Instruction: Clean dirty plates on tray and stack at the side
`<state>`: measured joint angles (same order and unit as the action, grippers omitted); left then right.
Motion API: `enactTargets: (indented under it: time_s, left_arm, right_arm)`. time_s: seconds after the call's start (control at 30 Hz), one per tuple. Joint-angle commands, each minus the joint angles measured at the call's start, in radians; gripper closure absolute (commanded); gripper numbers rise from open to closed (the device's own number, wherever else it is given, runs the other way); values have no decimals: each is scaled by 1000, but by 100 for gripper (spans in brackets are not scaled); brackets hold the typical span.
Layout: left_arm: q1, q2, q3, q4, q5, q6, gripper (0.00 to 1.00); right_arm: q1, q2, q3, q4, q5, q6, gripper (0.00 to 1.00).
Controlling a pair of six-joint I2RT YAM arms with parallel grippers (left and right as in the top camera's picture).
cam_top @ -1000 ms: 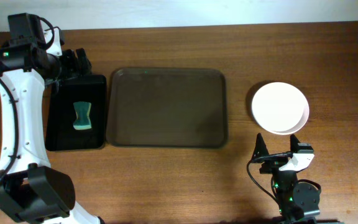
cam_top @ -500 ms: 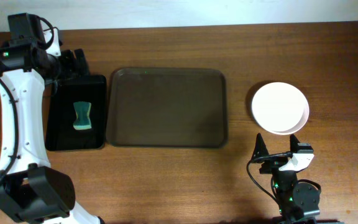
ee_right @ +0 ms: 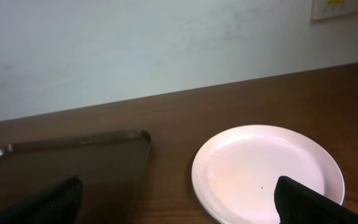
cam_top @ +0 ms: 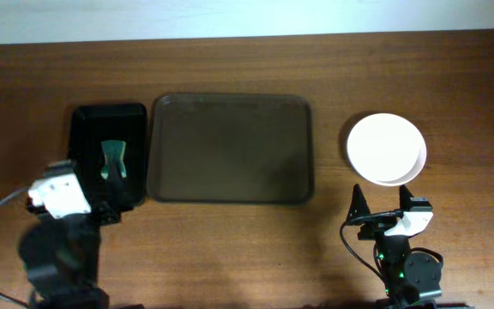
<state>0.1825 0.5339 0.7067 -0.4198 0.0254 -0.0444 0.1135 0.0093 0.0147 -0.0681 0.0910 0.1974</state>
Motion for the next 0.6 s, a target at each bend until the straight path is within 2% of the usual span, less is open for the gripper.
enactTargets:
  time_s: [0.0,0.13,0.23,0.37,0.57]
  left_arm:
    - [-39,-182,-286,229,-8,17,1]
    - [-80,-353,-502,366,-8,116,1]
    - [-80,-446,-567,366,-8,131,1]
    - [-80,-518,-645,367,-8,224,1]
    - [-80,-529,-698,337,-29,226,1]
  right_arm:
    - [-2,-6,-9,-5,-2,-10,2]
    - [-2,-6,-9,-5,-2,-10,2]
    - [-2,-6,-9,-5,-2,-10,2]
    - [-2,-6,-9,-5,-2,-10,2]
    - [-2,-6,-9,-5,-2,-10,2]
